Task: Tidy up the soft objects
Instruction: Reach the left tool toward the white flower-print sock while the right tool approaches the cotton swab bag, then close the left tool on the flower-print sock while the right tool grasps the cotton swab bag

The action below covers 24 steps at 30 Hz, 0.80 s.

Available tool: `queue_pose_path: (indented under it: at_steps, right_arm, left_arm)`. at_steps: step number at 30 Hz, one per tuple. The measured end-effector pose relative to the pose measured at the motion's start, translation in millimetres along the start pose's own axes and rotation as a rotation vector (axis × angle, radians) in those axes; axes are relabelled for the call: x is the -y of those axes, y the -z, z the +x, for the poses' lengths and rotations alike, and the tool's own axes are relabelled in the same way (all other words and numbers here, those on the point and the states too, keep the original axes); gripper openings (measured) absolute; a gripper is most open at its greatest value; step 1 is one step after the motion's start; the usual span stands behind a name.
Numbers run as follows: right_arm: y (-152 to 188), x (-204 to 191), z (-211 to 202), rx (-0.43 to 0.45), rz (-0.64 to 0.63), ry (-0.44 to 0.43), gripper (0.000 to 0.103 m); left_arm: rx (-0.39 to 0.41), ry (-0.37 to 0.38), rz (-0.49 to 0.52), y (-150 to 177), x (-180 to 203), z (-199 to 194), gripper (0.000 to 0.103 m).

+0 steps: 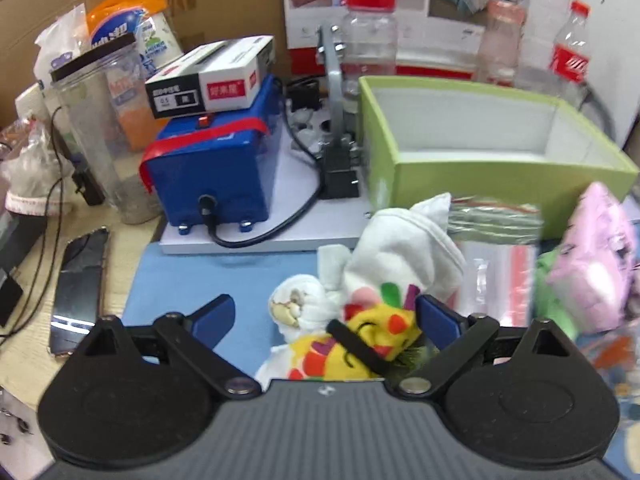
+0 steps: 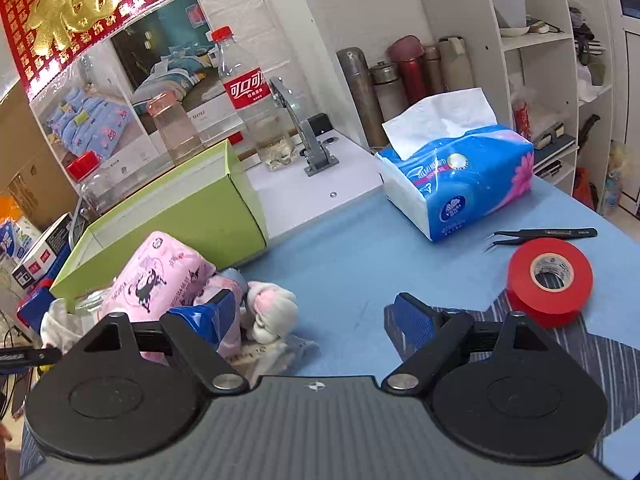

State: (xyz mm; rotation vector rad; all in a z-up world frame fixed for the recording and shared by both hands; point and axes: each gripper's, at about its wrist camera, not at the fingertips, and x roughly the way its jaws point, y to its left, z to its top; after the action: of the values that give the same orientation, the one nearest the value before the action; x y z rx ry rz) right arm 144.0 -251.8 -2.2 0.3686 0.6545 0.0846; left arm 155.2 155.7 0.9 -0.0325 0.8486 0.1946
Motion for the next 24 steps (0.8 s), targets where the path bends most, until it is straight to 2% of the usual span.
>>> queue_pose_path:
  at_steps: [4, 8, 11, 12, 13, 15, 17, 21, 23, 24]
  right_arm:
    - [-1.7, -10.2, 5.9, -0.026, -0.082, -0.030, 0.074]
    - [-9.4, -35.9, 30.4, -0.086, -0.171, -0.127, 0.074]
    - [-15.2, -57.2, 60.6, -0.157, -0.243, -0.133, 0.075]
    - [-17.5, -59.0, 66.4, -0.156, -0.245, -0.138, 0.076]
    - [-20.2, -59.9, 71.4, -0.161, -0.263, -0.125, 0.073]
    - [-25.7, -51.4, 75.9, -0.163, -0.277, -0.034, 0.074]
    - [-30.2, -31.1, 72.3, -0.152, -0.249, 0.028, 0.074]
    - [-30.5, 7.7, 53.8, -0.105, -0.178, 0.212, 0.074]
    - [-28.6, 17.8, 36.8, -0.065, -0.144, 0.233, 0.074]
    - [-26.4, 20.6, 28.3, -0.051, -0.133, 0.208, 0.074]
  left_arm:
    - [-0.063, -0.040, -0.108, 12.0, -35.5, 11.2, 0.096]
    - [-0.102, -0.161, -0.178, 27.5, -60.7, 9.2, 0.096]
    - [-0.116, -0.136, -0.233, 32.0, -74.0, 4.4, 0.096]
    - [-0.113, -0.122, -0.243, 32.4, -75.9, 3.1, 0.096]
    - [-0.107, -0.115, -0.243, 32.0, -75.9, 0.5, 0.096]
    - [-0.100, -0.116, -0.221, 31.0, -72.3, -3.0, 0.096]
    - [-0.088, -0.112, -0.202, 29.6, -68.1, -4.9, 0.096]
    - [-0.094, -0.108, -0.222, 29.4, -68.0, 0.1, 0.096]
    - [-0.100, -0.100, -0.233, 29.7, -68.3, 1.2, 0.096]
    - [-0.098, -0.097, -0.234, 30.0, -68.4, -0.1, 0.096]
